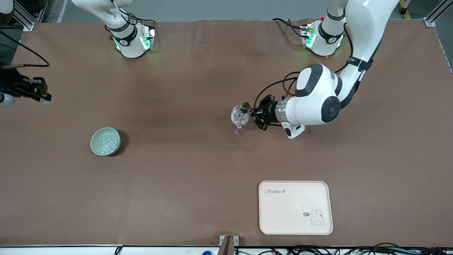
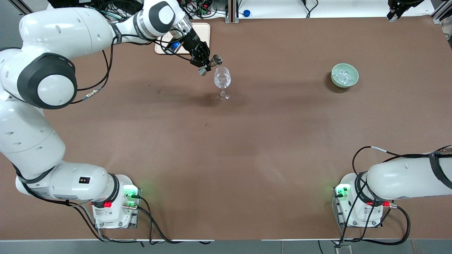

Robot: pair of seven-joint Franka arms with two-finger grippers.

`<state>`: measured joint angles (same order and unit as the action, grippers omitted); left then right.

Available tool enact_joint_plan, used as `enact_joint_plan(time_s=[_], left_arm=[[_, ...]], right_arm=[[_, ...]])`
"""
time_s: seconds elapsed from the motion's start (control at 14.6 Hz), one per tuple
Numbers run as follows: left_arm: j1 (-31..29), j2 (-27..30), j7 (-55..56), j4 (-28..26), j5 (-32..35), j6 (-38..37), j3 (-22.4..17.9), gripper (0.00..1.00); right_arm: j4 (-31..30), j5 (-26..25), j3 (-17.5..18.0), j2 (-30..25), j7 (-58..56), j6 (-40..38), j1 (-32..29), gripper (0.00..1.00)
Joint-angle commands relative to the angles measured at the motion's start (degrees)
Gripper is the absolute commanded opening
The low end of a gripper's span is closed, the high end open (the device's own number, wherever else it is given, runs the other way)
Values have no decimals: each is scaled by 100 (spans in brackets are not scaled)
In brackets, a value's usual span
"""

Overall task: Pour wine and add ice with both arms
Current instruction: 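Tilt the jigger over the glass rim with the left gripper to pour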

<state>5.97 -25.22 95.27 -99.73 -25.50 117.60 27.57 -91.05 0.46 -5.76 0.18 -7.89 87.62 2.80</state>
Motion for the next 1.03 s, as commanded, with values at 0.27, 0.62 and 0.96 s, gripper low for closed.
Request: enact_joint_plan(time_s=[0.27, 0.62, 0.96], left_arm=[[159, 17, 387, 85, 414, 8, -33, 1], [194, 9, 598, 94, 775, 0, -24, 1], [273, 0, 642, 103, 871, 8, -33, 1]], right_arm=[[-1, 69, 14, -35, 69, -53, 1, 8], [-1, 69, 5, -27, 69, -53, -8, 8], [-1, 69, 5, -26, 69, -53, -8, 8]])
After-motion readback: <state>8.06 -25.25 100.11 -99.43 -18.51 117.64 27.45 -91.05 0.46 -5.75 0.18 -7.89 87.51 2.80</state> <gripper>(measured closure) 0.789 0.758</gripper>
